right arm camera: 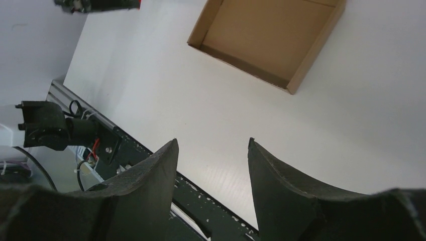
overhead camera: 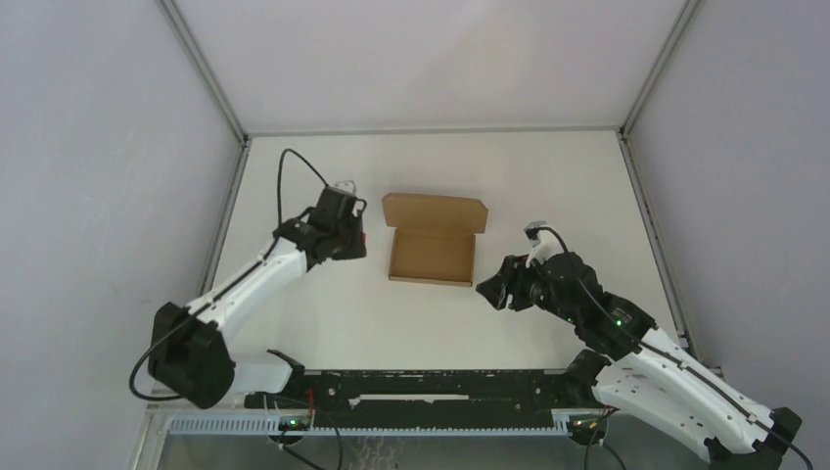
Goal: Fold the paper box
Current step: Place the product in the paper box.
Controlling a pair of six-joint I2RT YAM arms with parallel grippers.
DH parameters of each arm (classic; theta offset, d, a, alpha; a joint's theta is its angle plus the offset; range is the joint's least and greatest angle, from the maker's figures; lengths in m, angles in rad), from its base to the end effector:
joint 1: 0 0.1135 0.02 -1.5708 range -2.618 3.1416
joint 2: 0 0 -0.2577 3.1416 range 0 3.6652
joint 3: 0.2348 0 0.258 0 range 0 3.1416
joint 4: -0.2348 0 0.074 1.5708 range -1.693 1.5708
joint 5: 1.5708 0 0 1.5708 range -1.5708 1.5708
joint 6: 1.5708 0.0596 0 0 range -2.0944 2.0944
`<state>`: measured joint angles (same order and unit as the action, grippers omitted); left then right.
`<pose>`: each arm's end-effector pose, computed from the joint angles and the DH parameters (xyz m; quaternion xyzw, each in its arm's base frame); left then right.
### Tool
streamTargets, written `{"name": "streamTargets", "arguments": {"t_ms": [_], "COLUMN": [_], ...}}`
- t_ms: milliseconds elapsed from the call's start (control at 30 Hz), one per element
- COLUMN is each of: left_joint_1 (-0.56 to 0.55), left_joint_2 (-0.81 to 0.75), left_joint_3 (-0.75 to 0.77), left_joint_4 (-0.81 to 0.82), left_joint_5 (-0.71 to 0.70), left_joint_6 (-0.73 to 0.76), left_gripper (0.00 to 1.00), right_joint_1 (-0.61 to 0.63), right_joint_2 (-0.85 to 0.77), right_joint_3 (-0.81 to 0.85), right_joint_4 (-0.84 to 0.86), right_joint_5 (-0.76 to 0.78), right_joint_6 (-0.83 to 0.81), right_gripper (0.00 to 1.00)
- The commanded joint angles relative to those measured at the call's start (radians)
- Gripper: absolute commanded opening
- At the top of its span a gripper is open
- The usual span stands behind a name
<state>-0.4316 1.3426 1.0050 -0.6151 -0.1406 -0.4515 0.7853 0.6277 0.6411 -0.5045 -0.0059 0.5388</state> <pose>0.2718 -0.1160 0.2296 -0.0308 0.9500 -0.0692 0.3029 0.1266 0.1270 0.2652 -0.1070 0.8511 0.3180 0.4039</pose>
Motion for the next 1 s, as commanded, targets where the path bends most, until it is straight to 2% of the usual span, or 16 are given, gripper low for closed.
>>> {"name": "streamTargets", "arguments": {"t_ms": [0, 133, 300, 433, 567, 700, 800, 967], "left_joint_1": [-0.157, -0.286, -0.382, -0.405, -0.403, -0.404, -0.405, -0.407], "left_joint_2": [-0.144, -0.143, 0.067, 0.227, 0.29, 0.247, 0.17, -0.052], "left_joint_3": [-0.078, -0.056, 0.079, 0.158, 0.22, 0.208, 0.183, 0.121], "left_joint_4": [0.073, 0.101, 0.164, 0.227, 0.23, 0.22, 0.189, 0.111], "left_joint_5": [-0.065, -0.126, -0.137, -0.143, -0.156, -0.166, -0.17, -0.253], "left_joint_6": [-0.159, -0.221, -0.239, -0.245, -0.233, -0.227, -0.205, -0.196], "left_gripper": [0.37, 0.38, 0.39, 0.39, 0.4, 0.42, 0.47, 0.57], "right_joint_1": [-0.005, -0.017, -0.024, -0.032, -0.036, -0.042, -0.055, -0.171], "right_joint_2": [-0.035, -0.043, -0.039, -0.044, -0.047, -0.056, -0.042, -0.028], "right_joint_3": [0.032, 0.032, 0.032, 0.032, 0.025, 0.008, 0.005, 0.005], "right_joint_4": [-0.065, -0.079, -0.088, -0.093, -0.097, -0.098, -0.094, -0.036], "right_joint_5": [0.064, 0.066, 0.07, 0.074, 0.066, 0.078, 0.096, 0.035], "right_joint_6": [0.016, 0.018, 0.024, 0.023, 0.021, 0.015, -0.002, -0.022], "right_gripper": [0.62, 0.62, 0.62, 0.63, 0.63, 0.63, 0.64, 0.64]}}
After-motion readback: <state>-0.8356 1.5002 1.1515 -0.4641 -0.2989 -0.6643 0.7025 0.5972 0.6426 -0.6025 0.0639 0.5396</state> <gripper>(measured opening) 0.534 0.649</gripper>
